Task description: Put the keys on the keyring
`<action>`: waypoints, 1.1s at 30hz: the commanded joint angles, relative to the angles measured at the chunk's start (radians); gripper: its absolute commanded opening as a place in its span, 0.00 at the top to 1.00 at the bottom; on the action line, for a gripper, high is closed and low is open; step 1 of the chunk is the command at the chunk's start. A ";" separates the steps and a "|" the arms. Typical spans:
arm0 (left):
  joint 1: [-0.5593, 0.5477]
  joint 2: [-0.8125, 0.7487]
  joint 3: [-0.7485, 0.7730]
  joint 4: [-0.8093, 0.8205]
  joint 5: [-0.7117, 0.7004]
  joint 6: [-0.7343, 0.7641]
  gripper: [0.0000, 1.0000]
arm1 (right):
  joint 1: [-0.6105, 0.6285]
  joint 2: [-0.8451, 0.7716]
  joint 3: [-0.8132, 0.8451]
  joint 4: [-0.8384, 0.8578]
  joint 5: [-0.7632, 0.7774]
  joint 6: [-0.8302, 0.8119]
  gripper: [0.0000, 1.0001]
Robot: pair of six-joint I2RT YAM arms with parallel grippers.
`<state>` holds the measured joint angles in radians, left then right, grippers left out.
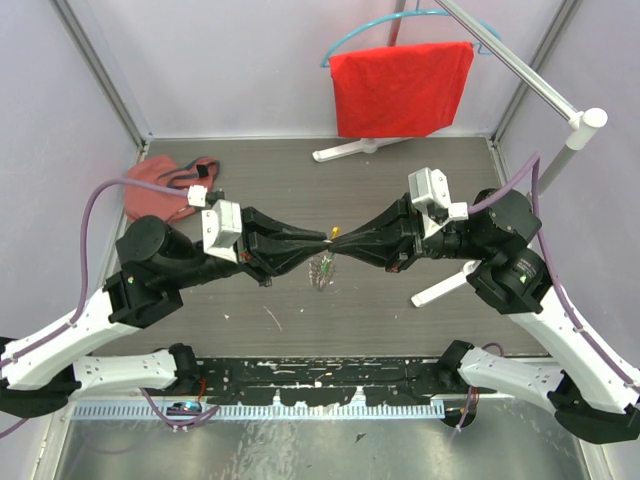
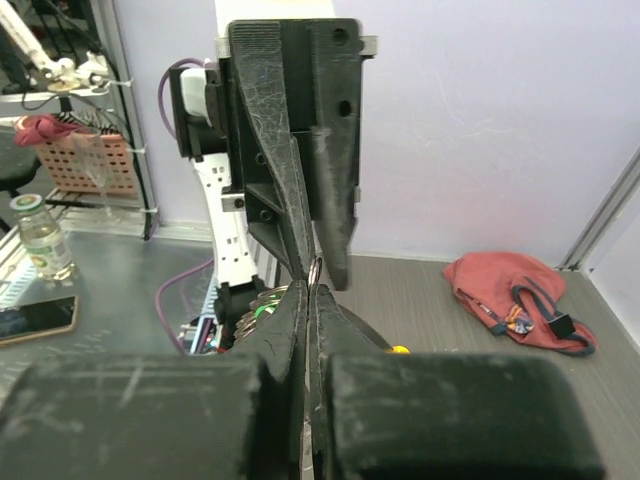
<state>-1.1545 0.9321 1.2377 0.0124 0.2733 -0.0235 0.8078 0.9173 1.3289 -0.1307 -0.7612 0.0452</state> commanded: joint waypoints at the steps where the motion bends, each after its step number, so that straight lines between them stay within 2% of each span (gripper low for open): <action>1: -0.004 -0.011 0.017 -0.019 0.013 0.012 0.70 | -0.001 0.020 0.070 -0.056 0.025 -0.049 0.99; 4: -0.004 -0.007 0.051 -0.087 0.048 0.024 0.60 | -0.001 0.032 0.097 -0.111 0.034 -0.068 0.99; 6: -0.004 -0.004 0.068 -0.129 0.064 0.031 0.59 | -0.001 0.039 0.113 -0.138 0.033 -0.079 0.99; 16: -0.004 0.031 0.180 -0.360 0.131 0.087 0.59 | 0.000 0.080 0.186 -0.297 0.031 -0.127 0.99; 22: -0.004 0.080 0.275 -0.534 0.095 0.156 0.58 | 0.000 0.116 0.237 -0.393 0.020 -0.166 0.99; 33: -0.004 0.126 0.358 -0.676 0.083 0.205 0.61 | -0.001 0.167 0.286 -0.505 -0.007 -0.209 0.99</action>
<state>-1.1538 1.0492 1.5539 -0.5919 0.3317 0.1608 0.8104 1.0779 1.5692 -0.6312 -0.7761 -0.1349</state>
